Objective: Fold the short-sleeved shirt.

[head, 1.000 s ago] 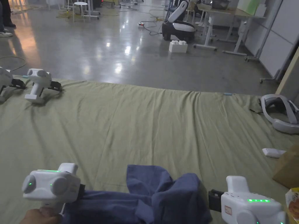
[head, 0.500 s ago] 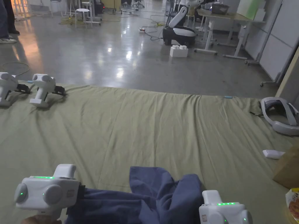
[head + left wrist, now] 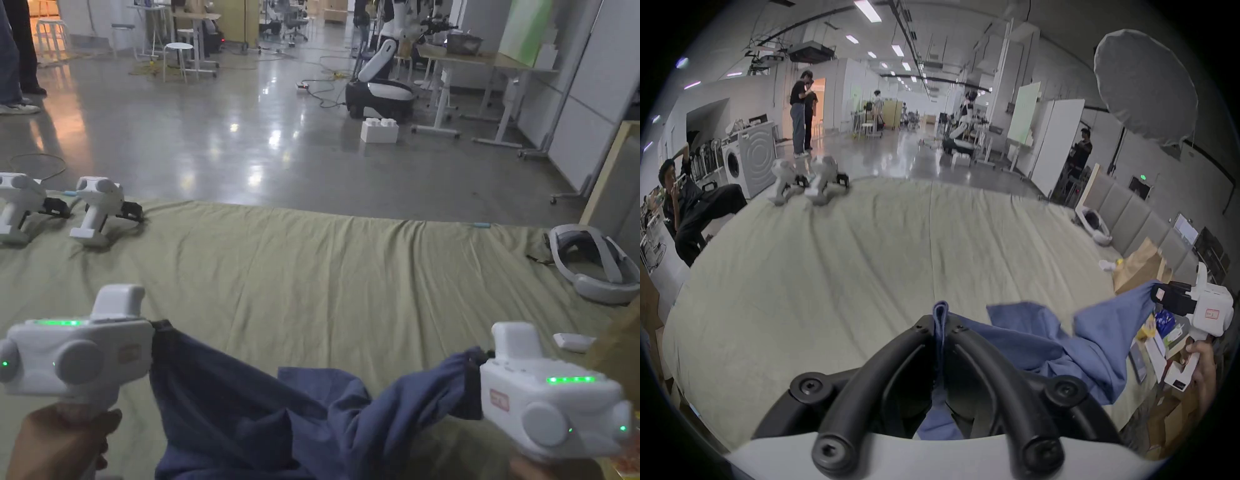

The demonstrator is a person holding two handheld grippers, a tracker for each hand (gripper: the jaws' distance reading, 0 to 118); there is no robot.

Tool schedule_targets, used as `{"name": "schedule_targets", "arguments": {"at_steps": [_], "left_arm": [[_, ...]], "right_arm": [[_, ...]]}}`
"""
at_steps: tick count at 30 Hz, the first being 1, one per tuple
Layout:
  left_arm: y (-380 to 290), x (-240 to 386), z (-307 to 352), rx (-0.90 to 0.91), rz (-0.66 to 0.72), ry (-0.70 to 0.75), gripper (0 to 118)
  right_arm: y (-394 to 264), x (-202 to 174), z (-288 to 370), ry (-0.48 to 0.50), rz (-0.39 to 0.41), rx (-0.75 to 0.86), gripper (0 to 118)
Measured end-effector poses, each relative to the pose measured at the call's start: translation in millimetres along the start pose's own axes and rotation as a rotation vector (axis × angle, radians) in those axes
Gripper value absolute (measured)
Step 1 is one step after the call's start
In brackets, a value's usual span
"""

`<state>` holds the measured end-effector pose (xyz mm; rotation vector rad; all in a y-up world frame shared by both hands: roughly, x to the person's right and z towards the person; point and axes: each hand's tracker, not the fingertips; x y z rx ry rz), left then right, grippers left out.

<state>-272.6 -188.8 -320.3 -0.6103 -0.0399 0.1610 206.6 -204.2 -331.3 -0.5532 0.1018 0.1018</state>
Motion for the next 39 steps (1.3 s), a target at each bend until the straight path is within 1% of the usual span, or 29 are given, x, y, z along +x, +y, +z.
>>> {"name": "schedule_targets", "arguments": {"at_steps": [2, 3, 5, 9, 11, 12, 14, 19, 28, 32, 35, 39], "left_arm": [[20, -6, 13, 0.037, 0.013, -0.006, 7], [26, -8, 18, 0.036, 0.020, -0.001, 7], [45, -13, 28, 0.060, 0.015, 0.030, 7], [71, -29, 44, 0.105, 0.025, 0.075, 7], [84, -40, 51, 0.126, 0.039, 0.101, 7], [89, -46, 54, 0.134, 0.048, 0.105, 7], [96, -47, 66, 0.153, 0.070, 0.114, 7], [121, -52, 77, 0.184, 0.077, 0.141, 7], [184, -61, 71, 0.225, 0.104, 0.141, 7], [216, -61, 75, 0.263, 0.083, 0.163, 7], [236, -65, 79, 0.293, 0.077, 0.174, 7], [253, -74, 77, 0.321, 0.073, 0.191, 7]], "right_arm": [[21, 6, 15, 0.003, -0.015, 0.058, 5], [30, 8, 20, -0.004, -0.011, 0.058, 5], [50, 14, 31, -0.028, -0.021, 0.120, 5], [79, 24, 45, -0.067, -0.028, 0.173, 5], [92, 31, 48, -0.090, -0.030, 0.186, 5], [97, 35, 49, -0.092, -0.050, 0.204, 5], [110, 41, 49, -0.101, -0.064, 0.202, 5], [136, 47, 44, -0.115, -0.072, 0.225, 5], [207, 45, 32, -0.131, -0.062, 0.285, 5], [243, 41, 34, -0.145, -0.028, 0.335, 5], [264, 40, 35, -0.157, -0.018, 0.360, 5], [277, 36, 39, -0.161, -0.015, 0.377, 5]]}}
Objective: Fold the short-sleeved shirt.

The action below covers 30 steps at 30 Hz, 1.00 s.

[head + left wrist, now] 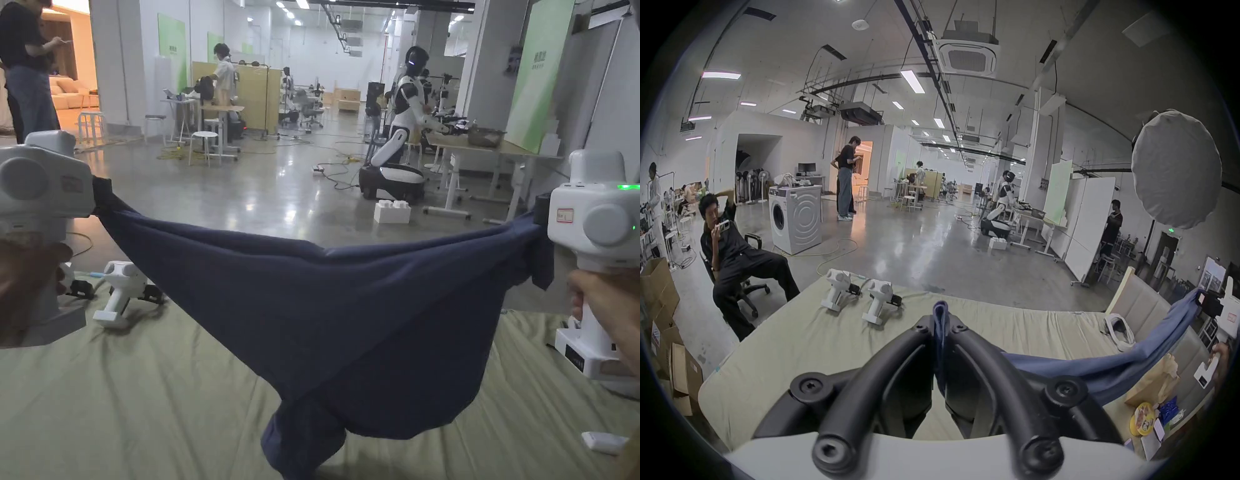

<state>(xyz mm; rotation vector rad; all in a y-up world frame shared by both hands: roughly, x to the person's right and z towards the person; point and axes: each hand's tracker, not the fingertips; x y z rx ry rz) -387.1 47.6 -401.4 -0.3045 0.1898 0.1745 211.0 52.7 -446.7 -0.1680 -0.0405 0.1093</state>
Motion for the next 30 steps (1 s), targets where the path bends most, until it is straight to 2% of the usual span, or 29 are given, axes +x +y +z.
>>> {"name": "schedule_targets", "arguments": {"at_steps": [2, 6, 13, 20, 26, 30], "left_arm": [[-3, 1, 1, 0.002, -0.006, 0.003, 7], [-28, 1, -2, -0.017, -0.026, 0.003, 7], [-123, -9, 6, -0.130, -0.017, -0.036, 7], [-208, -27, 62, -0.173, -0.007, -0.060, 7], [-247, -50, 112, -0.210, 0.028, -0.062, 7], [-273, -66, 138, -0.247, 0.067, -0.057, 7]], "right_arm": [[-2, -3, 0, -0.018, 0.022, 0.009, 5], [-28, -6, 3, -0.004, 0.010, 0.000, 5], [-121, -14, 25, 0.012, 0.055, -0.104, 5], [-197, -8, 79, 0.023, 0.074, -0.182, 5], [-232, 3, 140, 0.005, 0.099, -0.215, 5], [-251, 12, 180, -0.014, 0.080, -0.244, 5]]}}
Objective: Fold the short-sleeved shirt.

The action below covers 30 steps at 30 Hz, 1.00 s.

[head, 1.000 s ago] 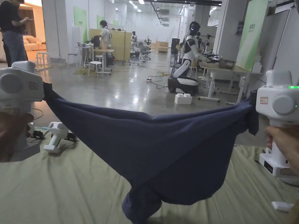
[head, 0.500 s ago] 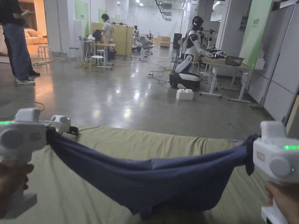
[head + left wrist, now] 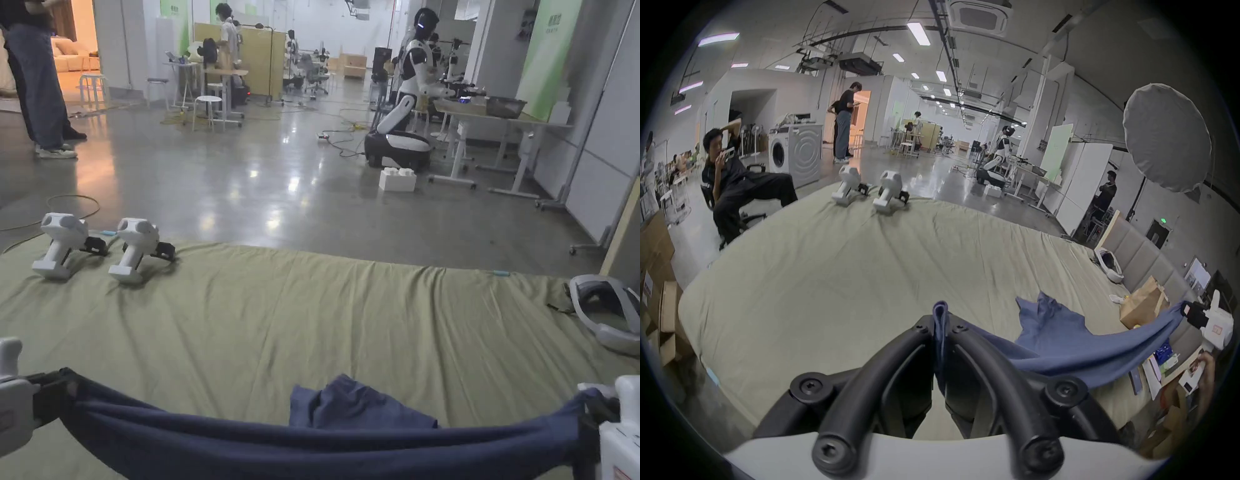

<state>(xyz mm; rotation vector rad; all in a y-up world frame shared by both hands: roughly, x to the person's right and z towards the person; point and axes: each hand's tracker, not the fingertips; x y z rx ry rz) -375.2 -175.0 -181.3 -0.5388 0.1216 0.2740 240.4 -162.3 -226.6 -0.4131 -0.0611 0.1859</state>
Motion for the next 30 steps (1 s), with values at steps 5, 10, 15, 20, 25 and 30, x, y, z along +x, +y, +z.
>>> {"name": "schedule_targets", "arguments": {"at_steps": [5, 10, 15, 20, 25, 30], "left_arm": [[-46, -12, 4, -0.103, -0.006, 0.021, 7], [-99, -20, -7, -0.219, -0.010, 0.046, 7], [-130, -20, -20, -0.309, -0.037, 0.088, 7], [-134, -27, -24, -0.340, -0.036, 0.119, 23], [-117, -37, -22, -0.297, -0.036, 0.177, 61], [-96, -16, -9, -0.208, -0.031, 0.156, 67]], "right_arm": [[-49, -2, 18, -0.001, 0.001, -0.102, 5], [-101, -10, 12, -0.009, -0.010, -0.202, 5], [-138, -22, 3, 0.001, 0.037, -0.285, 5], [-149, -32, 3, -0.006, 0.098, -0.311, 35], [-127, -37, 13, -0.019, 0.130, -0.227, 75], [-96, -46, 13, 0.016, 0.059, -0.102, 75]]}}
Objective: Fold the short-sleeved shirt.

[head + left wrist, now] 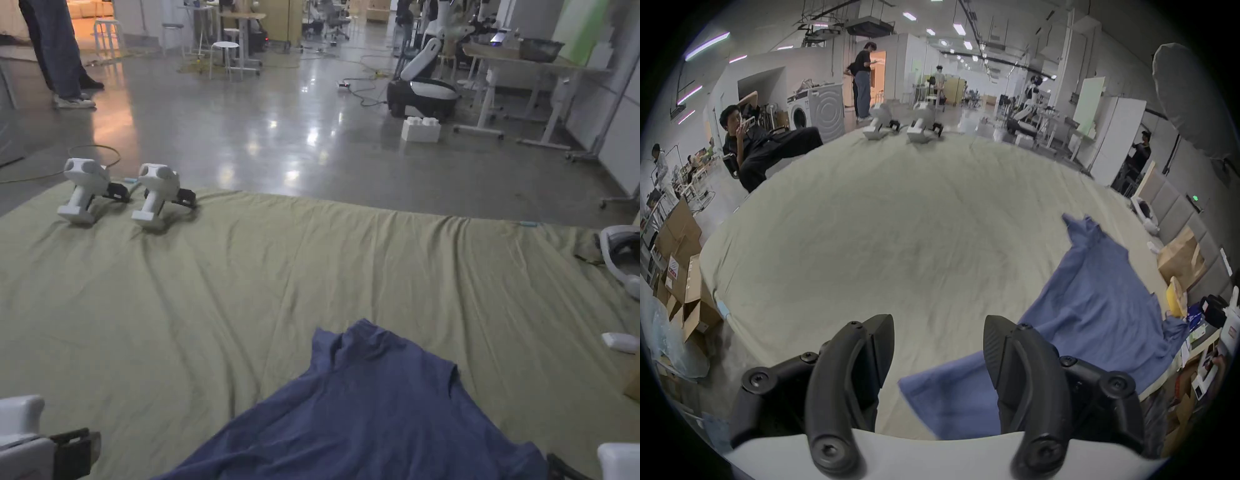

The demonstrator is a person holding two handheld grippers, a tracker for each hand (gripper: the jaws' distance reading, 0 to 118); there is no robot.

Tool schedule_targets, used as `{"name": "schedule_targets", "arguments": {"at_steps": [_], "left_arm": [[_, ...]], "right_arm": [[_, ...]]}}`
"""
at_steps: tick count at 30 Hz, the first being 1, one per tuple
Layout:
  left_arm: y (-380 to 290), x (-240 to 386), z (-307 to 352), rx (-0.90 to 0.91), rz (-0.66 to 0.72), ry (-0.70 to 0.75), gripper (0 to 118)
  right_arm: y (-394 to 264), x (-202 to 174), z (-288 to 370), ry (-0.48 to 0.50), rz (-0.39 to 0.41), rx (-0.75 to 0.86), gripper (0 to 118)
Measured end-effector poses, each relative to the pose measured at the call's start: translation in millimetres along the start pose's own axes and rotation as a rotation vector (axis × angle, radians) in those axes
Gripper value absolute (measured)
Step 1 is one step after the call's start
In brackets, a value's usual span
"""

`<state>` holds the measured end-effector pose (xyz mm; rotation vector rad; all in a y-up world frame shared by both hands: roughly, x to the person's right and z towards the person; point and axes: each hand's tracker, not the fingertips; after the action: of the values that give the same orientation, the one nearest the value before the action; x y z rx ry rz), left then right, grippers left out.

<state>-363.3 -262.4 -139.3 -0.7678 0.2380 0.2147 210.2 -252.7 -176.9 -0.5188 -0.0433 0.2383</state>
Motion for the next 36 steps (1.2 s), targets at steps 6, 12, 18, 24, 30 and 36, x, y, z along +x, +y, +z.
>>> {"name": "schedule_targets", "arguments": {"at_steps": [6, 12, 18, 24, 30, 36], "left_arm": [[17, 46, 15, 0.174, -0.010, -0.099, 67], [26, 94, 24, 0.369, -0.083, -0.143, 59], [33, 135, 31, 0.469, -0.142, -0.121, 9], [30, 150, 37, 0.520, -0.177, -0.124, 2], [24, 128, 32, 0.422, -0.166, -0.127, 2], [15, 61, 14, 0.188, -0.092, -0.098, 2]], "right_arm": [[39, -31, 5, 0.038, -0.116, 0.190, 75], [61, -62, 4, 0.028, -0.179, 0.336, 67], [68, -82, 0, 0.005, -0.184, 0.397, 11], [69, -91, 3, 0.002, -0.118, 0.436, 5], [66, -89, -1, 0.044, -0.134, 0.409, 5], [61, -88, -13, 0.074, -0.099, 0.358, 5]]}}
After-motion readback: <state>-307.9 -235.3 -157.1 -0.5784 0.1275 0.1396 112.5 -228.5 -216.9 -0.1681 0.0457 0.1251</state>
